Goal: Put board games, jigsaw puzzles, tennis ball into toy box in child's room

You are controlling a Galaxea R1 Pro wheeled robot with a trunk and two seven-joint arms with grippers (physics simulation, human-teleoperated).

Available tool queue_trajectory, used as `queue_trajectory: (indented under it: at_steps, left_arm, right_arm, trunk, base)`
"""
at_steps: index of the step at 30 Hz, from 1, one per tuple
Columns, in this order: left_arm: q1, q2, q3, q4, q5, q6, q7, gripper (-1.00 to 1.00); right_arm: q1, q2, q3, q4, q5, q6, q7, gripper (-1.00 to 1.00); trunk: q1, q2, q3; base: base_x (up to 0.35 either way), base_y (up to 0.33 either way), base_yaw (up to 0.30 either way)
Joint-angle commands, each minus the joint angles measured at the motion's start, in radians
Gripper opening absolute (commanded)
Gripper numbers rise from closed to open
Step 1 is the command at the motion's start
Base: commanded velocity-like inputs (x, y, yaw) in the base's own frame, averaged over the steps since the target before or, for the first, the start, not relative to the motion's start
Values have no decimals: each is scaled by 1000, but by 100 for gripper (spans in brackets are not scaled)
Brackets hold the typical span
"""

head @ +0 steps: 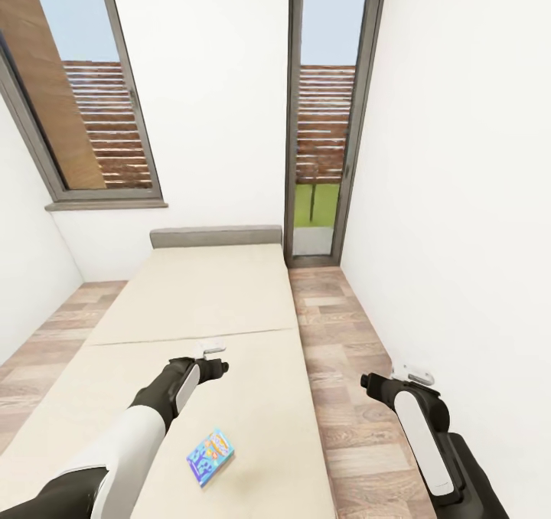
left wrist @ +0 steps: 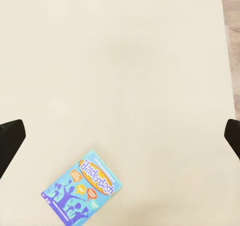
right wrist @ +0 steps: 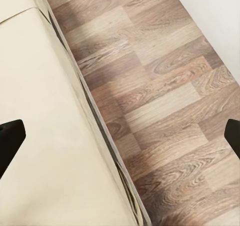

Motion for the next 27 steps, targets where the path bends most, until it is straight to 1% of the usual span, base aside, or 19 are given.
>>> queue_trajectory:
  at_steps: [1, 8, 21, 27]
  left_arm:
    - [-1, -1, 5, -2, -2, 6, 1, 100]
    - [-2, -1, 7, -2, -2, 7, 0, 100]
    - [-1, 11, 7, -8, -2, 10, -1, 100]
    - [-2, 5, 9, -10, -3, 20, 3, 100]
  right_arm:
    - [-1, 0, 1, -1, -8, 3, -9, 100]
    - [-1, 1, 1, 0, -8, 3, -10, 100]
    - [-1, 1, 1, 1, -8, 4, -11, 100]
    - [-2, 0, 1, 3, -8, 4, -11, 100]
  trunk:
    - [1, -2, -4]
    - [1, -2, -15]
    - [1, -2, -36]
    - [1, -2, -45]
  base:
    - [0, 0, 5]
    - [0, 0, 1]
    - [0, 0, 0]
    - [0, 0, 0]
